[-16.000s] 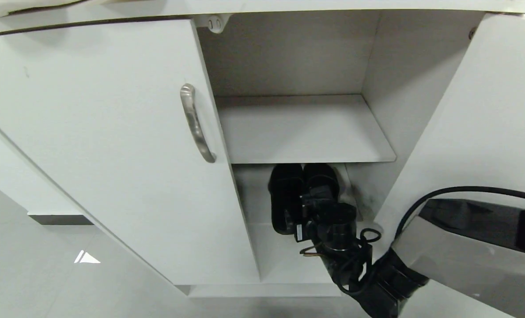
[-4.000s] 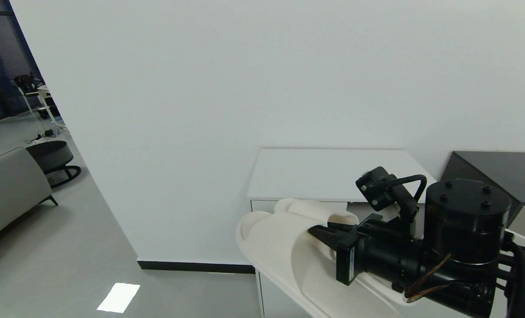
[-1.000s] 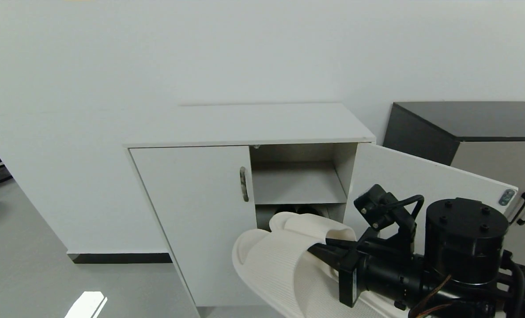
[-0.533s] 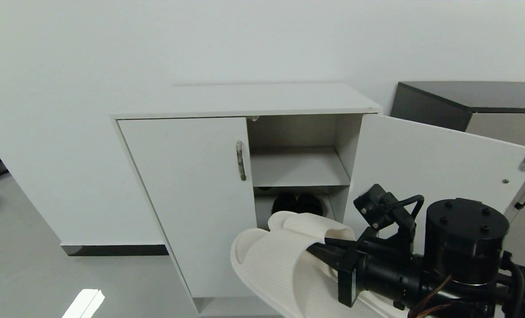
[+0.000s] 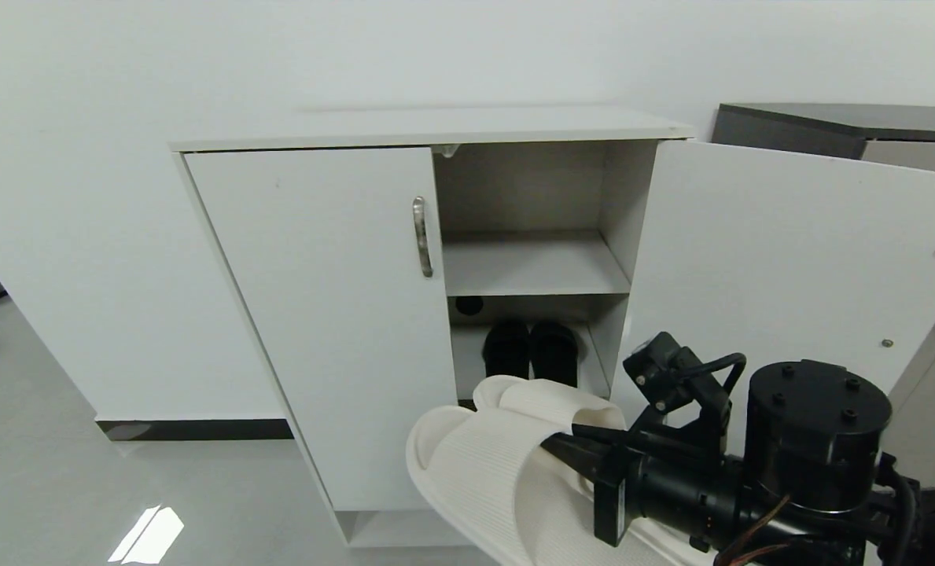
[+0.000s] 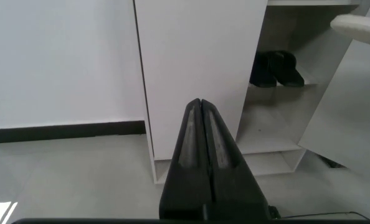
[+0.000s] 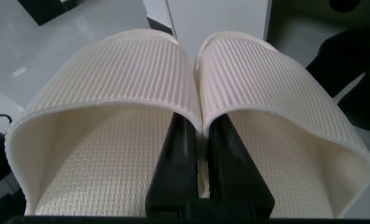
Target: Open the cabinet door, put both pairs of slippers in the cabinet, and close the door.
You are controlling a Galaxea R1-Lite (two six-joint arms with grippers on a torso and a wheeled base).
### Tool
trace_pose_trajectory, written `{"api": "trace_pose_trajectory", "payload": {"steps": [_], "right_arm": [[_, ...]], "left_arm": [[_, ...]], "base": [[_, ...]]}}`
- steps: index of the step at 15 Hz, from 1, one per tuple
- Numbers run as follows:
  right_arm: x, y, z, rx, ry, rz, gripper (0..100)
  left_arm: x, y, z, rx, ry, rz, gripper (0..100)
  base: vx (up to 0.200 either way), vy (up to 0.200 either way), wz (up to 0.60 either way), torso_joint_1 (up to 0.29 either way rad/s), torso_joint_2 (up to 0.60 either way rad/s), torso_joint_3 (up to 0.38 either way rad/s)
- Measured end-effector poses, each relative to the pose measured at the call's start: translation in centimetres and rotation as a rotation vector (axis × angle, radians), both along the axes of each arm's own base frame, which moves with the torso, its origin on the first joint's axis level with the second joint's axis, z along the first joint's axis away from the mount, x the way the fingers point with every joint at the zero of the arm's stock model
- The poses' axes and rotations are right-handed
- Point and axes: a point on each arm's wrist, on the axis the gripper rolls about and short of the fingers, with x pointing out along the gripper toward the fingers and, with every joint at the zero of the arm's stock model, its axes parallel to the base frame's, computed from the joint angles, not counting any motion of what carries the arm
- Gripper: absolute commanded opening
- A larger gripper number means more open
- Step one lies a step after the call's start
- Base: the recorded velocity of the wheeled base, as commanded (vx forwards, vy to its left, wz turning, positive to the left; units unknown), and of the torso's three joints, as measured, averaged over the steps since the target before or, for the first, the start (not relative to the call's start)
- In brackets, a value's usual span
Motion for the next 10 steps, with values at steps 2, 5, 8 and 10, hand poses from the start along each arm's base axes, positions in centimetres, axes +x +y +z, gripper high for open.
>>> {"api": "trace_pose_trajectory", "payload": {"steps": [2, 5, 8, 10], "right_arm": [[0.0, -0.1, 0.0, 0.017, -0.014, -0.001, 0], [0.1, -0.4, -0.4, -0.015, -0.025, -0.031, 0], [1.4, 0.4, 0.4, -0.148, 0.013, -0.300, 0], [1.9, 1.8, 2.1, -0.217, 0.100, -0.446, 0]], "left_arm": [[0.0, 0.0, 0.0, -0.003, 0.000, 0.000, 0], [0.0, 0.0, 0.0, -0.004, 0.000, 0.000, 0], [0.0, 0.0, 0.0, -0.003, 0.000, 0.000, 0], [0.0, 0.0, 0.0, -0.002, 0.000, 0.000, 0]], "base": [[0.000, 0.000, 0.00, -0.009, 0.04, 0.025], [0.000, 0.000, 0.00, 0.000, 0.00, 0.000], [0.000, 0.000, 0.00, 0.000, 0.00, 0.000], [0.000, 0.000, 0.00, 0.000, 0.00, 0.000]]}}
